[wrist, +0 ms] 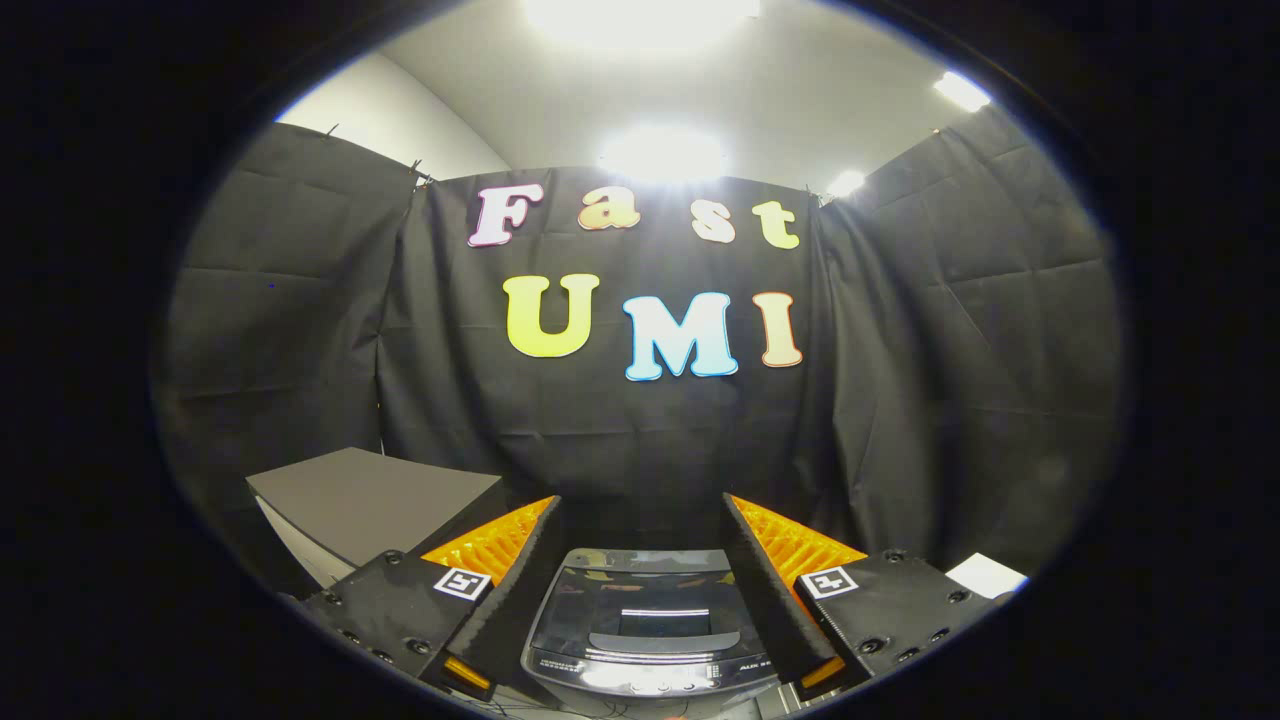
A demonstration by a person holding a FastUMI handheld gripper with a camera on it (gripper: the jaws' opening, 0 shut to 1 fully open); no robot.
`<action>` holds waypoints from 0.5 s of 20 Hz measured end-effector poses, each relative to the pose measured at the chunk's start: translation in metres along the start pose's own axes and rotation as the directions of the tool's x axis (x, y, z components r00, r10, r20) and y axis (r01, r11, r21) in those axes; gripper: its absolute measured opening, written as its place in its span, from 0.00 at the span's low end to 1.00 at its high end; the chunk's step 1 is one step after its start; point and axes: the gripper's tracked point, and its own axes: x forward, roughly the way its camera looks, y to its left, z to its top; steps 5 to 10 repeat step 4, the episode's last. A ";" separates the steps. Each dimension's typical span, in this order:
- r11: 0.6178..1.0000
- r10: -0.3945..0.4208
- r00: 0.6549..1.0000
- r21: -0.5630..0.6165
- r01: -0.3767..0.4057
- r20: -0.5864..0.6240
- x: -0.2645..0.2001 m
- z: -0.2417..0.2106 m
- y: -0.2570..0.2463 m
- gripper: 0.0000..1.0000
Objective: Put the clothes into the washing machine and then close the washing machine lid.
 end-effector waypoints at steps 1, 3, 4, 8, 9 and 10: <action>1.000 0.002 1.000 0.000 -0.002 0.002 -0.003 -0.001 0.002 0.97; 1.000 0.007 1.000 -0.002 -0.007 -0.002 -0.007 -0.004 0.006 0.97; 1.000 0.009 1.000 0.004 -0.008 -0.005 -0.009 -0.005 0.007 0.97; 1.000 0.009 1.000 0.004 -0.008 -0.005 -0.009 -0.005 0.007 0.97; 1.000 0.009 1.000 0.004 -0.008 -0.005 -0.009 -0.005 0.007 0.97; 1.000 0.009 1.000 0.004 -0.008 -0.005 -0.009 -0.005 0.007 0.97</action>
